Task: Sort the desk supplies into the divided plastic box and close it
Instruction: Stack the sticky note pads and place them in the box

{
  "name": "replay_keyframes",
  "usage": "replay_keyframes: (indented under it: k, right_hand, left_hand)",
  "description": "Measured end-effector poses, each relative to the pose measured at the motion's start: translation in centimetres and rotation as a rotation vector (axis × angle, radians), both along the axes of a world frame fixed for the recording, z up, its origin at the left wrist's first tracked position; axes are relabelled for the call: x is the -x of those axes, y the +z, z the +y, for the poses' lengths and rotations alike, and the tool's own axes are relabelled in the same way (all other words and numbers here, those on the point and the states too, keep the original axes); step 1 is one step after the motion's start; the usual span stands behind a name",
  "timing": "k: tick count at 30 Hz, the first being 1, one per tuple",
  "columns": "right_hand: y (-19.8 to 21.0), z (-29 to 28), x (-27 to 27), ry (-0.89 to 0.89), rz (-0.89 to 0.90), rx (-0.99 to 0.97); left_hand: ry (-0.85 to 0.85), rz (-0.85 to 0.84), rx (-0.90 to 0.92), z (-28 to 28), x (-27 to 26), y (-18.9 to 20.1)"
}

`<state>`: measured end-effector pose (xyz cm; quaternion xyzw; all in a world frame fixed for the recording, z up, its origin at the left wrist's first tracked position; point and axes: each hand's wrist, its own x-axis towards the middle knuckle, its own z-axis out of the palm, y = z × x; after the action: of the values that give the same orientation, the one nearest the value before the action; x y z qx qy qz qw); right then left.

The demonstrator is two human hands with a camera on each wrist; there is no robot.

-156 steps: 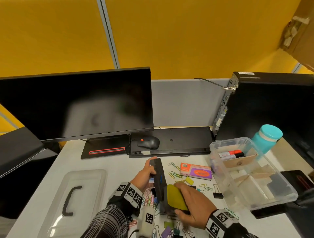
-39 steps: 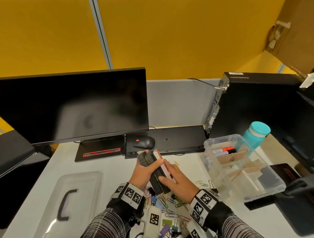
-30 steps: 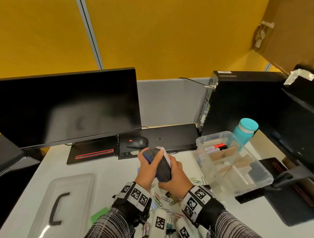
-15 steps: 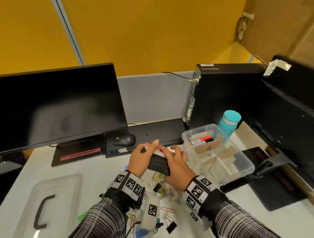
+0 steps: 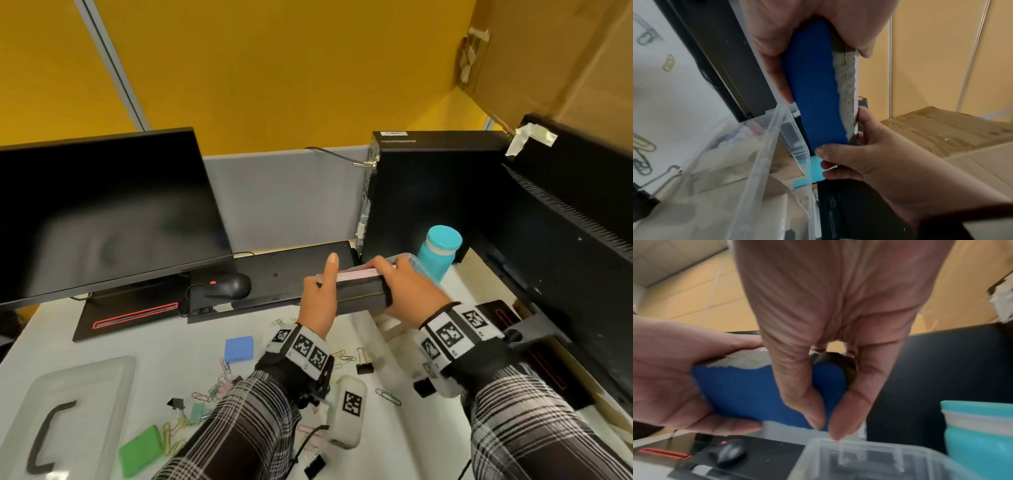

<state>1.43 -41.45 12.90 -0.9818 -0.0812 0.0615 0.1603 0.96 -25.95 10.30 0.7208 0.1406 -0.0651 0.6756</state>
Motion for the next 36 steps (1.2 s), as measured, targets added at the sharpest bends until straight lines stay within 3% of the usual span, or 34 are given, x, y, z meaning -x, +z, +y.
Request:
replay_keyframes:
  k: [6, 10, 17, 26, 36]
  right_hand:
    - [0.4, -5.5, -1.2, -0.079, 0.060, 0.129]
    - [-0.5, -7.0, -1.3, -0.086, 0.155, 0.177]
    - [-1.5, -7.1, -2.3, -0.041, 0.243, 0.276]
    - [-1.6, -6.7, -3.2, -0.023, 0.309, 0.369]
    - [-1.7, -6.4, -3.6, -0.121, 0.423, 0.290]
  left_hand:
    - [-0.409, -0.220, -0.177, -1.8, -0.2, -1.6]
    - [-0.622, -0.291, -0.486, -2.3, -0.3, -2.5]
    - [-0.634, -0.403, -0.814, -2.7, -1.3, -3.3]
    - [-0.682, -0.389, -0.960, -2.7, -2.3, -3.5]
    - [-0.759, -0.454, -1.293, -2.9, -2.3, -3.8]
